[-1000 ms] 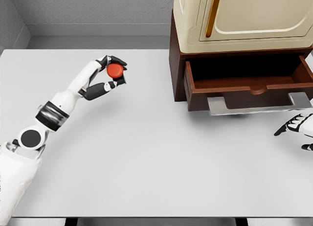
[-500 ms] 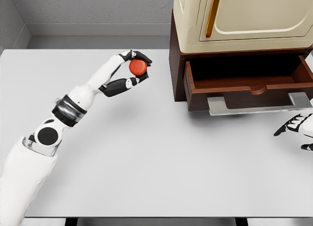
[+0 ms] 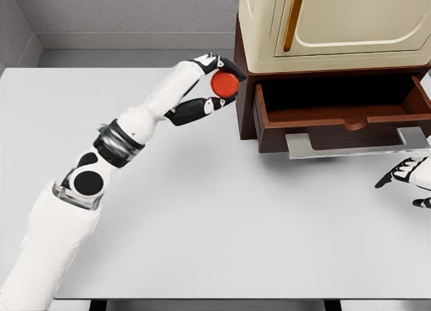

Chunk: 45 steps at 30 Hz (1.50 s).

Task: Put the switch into the drawer with left arm, and close the drawer with right arm

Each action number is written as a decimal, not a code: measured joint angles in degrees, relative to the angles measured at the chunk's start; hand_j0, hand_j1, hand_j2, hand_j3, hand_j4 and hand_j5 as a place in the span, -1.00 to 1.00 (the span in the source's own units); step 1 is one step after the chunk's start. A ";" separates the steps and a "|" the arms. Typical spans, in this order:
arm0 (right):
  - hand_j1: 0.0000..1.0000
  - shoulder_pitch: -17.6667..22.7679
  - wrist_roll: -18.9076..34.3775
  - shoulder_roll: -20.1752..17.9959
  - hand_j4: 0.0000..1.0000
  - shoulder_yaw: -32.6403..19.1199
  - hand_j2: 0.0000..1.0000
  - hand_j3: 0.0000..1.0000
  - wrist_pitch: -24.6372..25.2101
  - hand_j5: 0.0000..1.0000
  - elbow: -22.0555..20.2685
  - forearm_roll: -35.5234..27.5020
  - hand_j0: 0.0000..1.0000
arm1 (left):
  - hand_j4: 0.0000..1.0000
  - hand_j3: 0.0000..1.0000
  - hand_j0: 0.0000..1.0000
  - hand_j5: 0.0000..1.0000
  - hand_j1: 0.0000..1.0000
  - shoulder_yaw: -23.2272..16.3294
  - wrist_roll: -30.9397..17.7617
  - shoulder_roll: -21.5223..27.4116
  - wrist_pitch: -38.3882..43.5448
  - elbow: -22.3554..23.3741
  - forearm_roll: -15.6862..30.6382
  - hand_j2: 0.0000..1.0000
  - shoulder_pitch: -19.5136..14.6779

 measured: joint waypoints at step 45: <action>0.51 0.00 0.00 -0.04 0.51 0.00 0.51 0.51 0.00 0.51 -0.07 0.00 0.51 | -0.01 -0.01 -0.01 -0.01 -0.01 -7.42 0.18 -12.06 0.03 5.96 -25.01 -0.01 -11.25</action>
